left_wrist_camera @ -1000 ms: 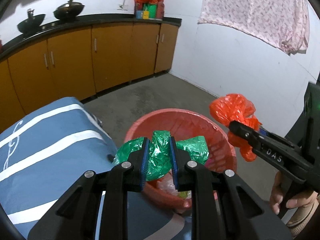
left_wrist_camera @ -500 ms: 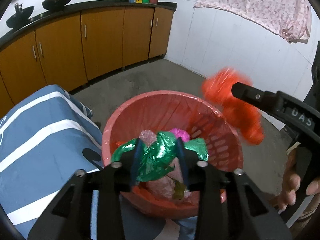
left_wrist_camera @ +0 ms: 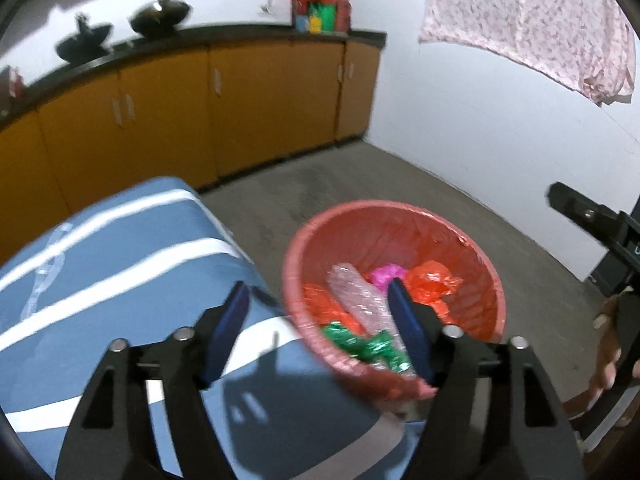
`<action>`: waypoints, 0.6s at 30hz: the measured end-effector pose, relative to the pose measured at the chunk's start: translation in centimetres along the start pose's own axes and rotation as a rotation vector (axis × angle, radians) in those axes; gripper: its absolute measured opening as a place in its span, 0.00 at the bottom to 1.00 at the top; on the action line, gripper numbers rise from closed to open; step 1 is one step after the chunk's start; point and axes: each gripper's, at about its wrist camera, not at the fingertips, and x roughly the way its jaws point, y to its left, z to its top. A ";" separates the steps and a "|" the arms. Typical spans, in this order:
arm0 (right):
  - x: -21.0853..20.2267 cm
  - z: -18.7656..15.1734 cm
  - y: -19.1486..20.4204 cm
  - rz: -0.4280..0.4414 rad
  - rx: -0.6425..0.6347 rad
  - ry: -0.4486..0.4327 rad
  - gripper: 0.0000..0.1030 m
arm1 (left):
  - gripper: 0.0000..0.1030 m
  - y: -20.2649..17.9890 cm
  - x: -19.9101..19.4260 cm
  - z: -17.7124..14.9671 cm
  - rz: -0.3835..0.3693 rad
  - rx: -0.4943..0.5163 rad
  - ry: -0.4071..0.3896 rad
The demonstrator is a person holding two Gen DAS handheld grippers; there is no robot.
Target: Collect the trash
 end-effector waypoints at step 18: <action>-17.7 -4.5 7.5 -0.105 -0.232 -0.274 0.96 | 0.98 3.4 -20.2 -7.1 0.388 -0.160 -0.289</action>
